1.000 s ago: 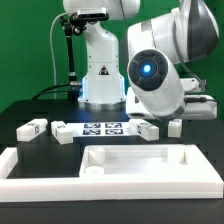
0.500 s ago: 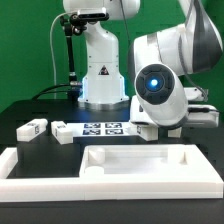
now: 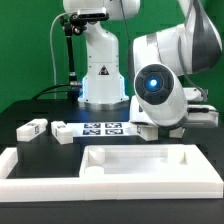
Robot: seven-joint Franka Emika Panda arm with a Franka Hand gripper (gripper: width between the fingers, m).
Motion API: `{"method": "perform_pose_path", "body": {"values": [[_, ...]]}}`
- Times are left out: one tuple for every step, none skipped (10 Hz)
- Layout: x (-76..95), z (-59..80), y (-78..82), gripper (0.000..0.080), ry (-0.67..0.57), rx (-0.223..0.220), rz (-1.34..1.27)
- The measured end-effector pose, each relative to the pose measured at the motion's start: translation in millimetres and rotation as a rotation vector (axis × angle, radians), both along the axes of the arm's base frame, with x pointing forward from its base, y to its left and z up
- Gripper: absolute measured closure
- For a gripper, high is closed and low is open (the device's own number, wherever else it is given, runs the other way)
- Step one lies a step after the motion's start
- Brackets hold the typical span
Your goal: Assemble desk
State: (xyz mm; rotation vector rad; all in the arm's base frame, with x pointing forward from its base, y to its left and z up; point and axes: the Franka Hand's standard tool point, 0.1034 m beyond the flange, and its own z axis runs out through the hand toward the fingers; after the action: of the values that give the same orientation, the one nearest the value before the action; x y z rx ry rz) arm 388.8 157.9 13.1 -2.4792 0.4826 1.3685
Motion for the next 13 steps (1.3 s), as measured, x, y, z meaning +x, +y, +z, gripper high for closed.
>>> {"method": "perform_pose_path", "body": {"values": [[0.0, 0.0, 0.0, 0.0511, 0.0, 0.0, 0.0], [0.0, 0.0, 0.0, 0.0511, 0.0, 0.0, 0.0], [0.0, 0.0, 0.0, 0.0511, 0.0, 0.0, 0.0], [0.0, 0.0, 0.0, 0.0511, 0.0, 0.0, 0.0], [0.0, 0.0, -0.1, 0.0511, 0.0, 0.0, 0.0], [0.7, 3.1, -2.0, 0.0511, 0.004, 0.004, 0.004], [7.7, 20.3, -10.4, 0.0511, 0.002, 0.014, 0.014], [17.6, 45.5, -18.0, 0.0511, -0.01, 0.035, 0.012], [28.9, 72.0, -26.0, 0.0511, -0.037, 0.046, 0.0], [32.3, 95.3, -31.2, 0.0511, -0.038, 0.058, 0.0], [44.9, 115.1, -35.1, 0.051, -0.078, 0.057, 0.004], [55.7, 111.3, -33.8, 0.051, -0.175, 0.024, -0.013], [55.5, 110.9, -32.9, 0.0509, -0.248, -0.006, -0.023]]}}
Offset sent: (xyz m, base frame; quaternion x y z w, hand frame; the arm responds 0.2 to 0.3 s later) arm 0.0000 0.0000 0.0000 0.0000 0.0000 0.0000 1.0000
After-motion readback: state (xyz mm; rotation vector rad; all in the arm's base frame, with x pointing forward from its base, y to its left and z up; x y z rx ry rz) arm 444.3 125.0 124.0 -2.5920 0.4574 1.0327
